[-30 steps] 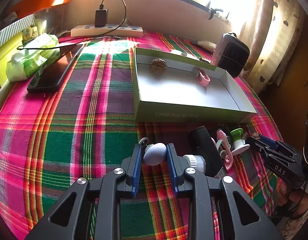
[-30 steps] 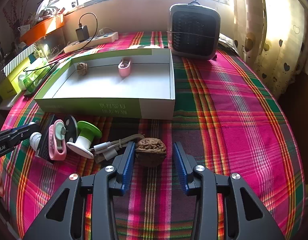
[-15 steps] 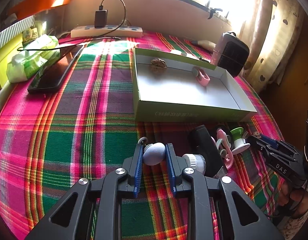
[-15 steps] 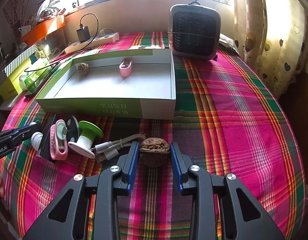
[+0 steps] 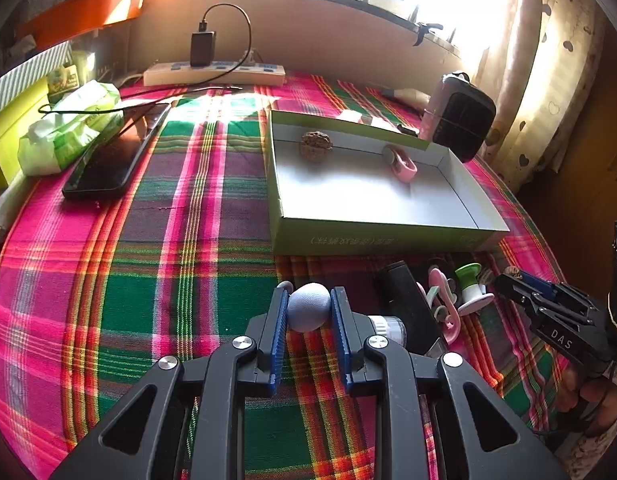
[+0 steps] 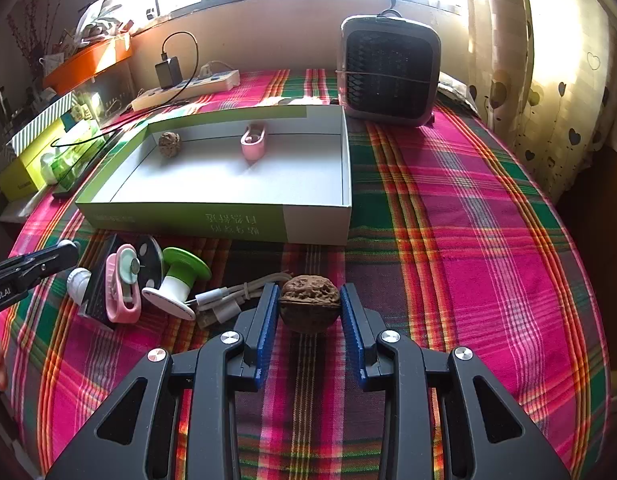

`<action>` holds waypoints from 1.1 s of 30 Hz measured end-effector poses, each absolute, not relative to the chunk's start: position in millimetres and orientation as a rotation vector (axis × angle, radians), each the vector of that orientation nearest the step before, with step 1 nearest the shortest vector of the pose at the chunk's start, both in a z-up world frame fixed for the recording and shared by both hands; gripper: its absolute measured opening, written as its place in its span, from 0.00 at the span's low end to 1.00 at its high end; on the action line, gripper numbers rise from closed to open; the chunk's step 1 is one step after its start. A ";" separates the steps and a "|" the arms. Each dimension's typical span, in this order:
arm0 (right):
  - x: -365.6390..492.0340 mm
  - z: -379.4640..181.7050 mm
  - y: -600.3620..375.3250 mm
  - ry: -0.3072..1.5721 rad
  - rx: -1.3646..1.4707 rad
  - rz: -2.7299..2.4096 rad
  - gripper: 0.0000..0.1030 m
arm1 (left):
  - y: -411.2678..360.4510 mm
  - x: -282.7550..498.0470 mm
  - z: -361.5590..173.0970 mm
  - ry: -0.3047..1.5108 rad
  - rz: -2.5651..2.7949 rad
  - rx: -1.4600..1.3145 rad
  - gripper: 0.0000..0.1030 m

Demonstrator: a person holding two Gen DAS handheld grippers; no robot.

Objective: Organize objects
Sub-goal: 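Carry the walnut and white ball into the box with both grippers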

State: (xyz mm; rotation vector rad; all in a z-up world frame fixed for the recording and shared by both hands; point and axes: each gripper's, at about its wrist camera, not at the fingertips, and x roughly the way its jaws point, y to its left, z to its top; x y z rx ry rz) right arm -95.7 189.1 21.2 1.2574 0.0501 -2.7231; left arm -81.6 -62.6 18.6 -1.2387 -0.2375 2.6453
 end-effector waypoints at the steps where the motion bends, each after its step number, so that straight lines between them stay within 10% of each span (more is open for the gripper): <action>1: -95.4 22.2 189.3 0.051 1.253 -2.726 0.32 | -62.8 -81.5 19.7 -0.236 2.647 -1.235 0.19; 33: -126.0 65.6 177.2 0.062 1.105 -2.738 0.32 | -27.8 -111.7 67.5 -0.119 2.626 -1.082 0.19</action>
